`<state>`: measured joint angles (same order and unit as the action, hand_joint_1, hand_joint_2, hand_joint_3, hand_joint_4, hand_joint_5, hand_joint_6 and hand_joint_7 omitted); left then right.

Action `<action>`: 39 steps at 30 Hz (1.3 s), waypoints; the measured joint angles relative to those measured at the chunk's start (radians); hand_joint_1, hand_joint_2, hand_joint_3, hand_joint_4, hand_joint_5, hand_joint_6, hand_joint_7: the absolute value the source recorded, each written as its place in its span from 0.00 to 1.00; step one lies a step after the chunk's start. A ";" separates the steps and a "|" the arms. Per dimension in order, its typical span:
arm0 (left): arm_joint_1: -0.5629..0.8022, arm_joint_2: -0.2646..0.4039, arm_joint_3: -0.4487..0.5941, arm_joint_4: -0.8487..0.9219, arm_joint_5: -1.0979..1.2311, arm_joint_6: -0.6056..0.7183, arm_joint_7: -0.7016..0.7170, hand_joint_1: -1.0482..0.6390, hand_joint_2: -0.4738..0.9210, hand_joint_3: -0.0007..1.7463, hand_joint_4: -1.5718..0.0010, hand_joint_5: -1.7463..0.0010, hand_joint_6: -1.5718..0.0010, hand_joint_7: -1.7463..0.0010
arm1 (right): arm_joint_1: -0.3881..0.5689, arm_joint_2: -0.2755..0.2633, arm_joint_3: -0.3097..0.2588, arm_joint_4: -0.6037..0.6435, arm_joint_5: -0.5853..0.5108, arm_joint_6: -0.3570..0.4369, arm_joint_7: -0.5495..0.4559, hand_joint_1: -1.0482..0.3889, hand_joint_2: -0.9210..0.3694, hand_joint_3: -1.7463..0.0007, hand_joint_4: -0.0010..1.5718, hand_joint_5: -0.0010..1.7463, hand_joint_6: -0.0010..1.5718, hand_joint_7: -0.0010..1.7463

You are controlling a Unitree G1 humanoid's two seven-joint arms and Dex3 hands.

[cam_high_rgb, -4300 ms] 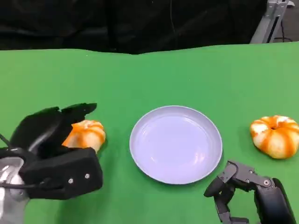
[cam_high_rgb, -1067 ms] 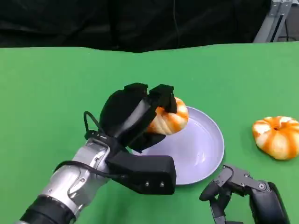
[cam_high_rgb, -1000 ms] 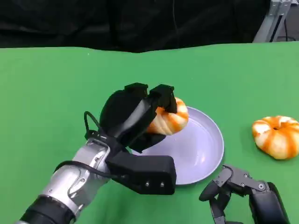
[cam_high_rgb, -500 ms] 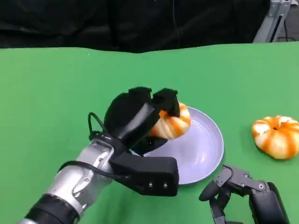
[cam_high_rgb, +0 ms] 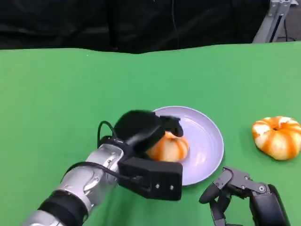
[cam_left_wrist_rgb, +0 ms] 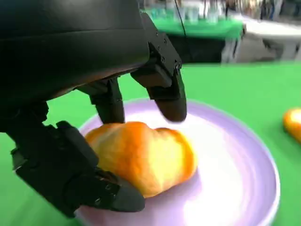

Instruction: Grasp the bread from the table and place it into the plate.

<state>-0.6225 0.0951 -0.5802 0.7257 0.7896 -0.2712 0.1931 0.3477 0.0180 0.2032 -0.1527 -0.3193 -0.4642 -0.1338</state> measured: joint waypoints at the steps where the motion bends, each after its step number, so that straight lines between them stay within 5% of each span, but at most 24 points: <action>1: -0.004 0.000 -0.003 0.002 0.000 -0.006 -0.004 0.32 1.00 0.12 0.86 0.79 0.82 1.00 | 0.000 0.000 0.000 0.000 0.000 0.000 0.000 0.72 0.47 0.24 0.54 0.97 0.53 0.74; 4: -0.011 0.001 -0.009 0.006 -0.002 -0.014 -0.006 0.30 1.00 0.13 0.88 0.80 0.84 1.00 | -0.001 0.000 0.000 0.000 0.000 0.002 0.000 0.72 0.47 0.24 0.54 0.96 0.53 0.74; 8: -0.018 0.009 -0.012 -0.021 -0.017 -0.001 -0.125 0.11 1.00 0.21 0.99 0.98 0.98 1.00 | -0.001 0.000 0.000 0.000 0.000 0.002 -0.001 0.73 0.47 0.23 0.54 0.95 0.53 0.74; 15: -0.014 0.033 -0.007 -0.112 -0.023 0.033 -0.229 0.07 1.00 0.24 1.00 1.00 1.00 1.00 | -0.002 0.000 0.000 0.000 0.005 0.002 0.000 0.72 0.48 0.23 0.54 0.94 0.53 0.74; 21: -0.003 0.057 0.013 -0.178 -0.052 0.034 -0.251 0.08 1.00 0.25 0.99 0.99 0.98 0.99 | -0.002 0.000 0.000 0.000 0.004 0.003 0.000 0.73 0.48 0.23 0.55 0.95 0.53 0.74; 28: 0.103 0.154 0.144 -0.404 -0.199 0.017 -0.330 0.13 1.00 0.21 0.95 0.97 0.93 0.97 | 0.001 -0.001 0.000 -0.001 0.008 0.011 0.001 0.74 0.47 0.23 0.54 0.97 0.52 0.75; 39: 0.283 0.201 0.326 -0.565 -0.528 -0.023 -0.467 0.26 1.00 0.15 0.81 0.88 0.83 0.94 | 0.003 0.000 0.001 -0.006 0.007 0.012 0.002 0.74 0.47 0.22 0.53 0.98 0.53 0.75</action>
<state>-0.3399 0.2965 -0.2540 0.1602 0.2617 -0.2938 -0.2735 0.3509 0.0178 0.2045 -0.1592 -0.3121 -0.4522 -0.1314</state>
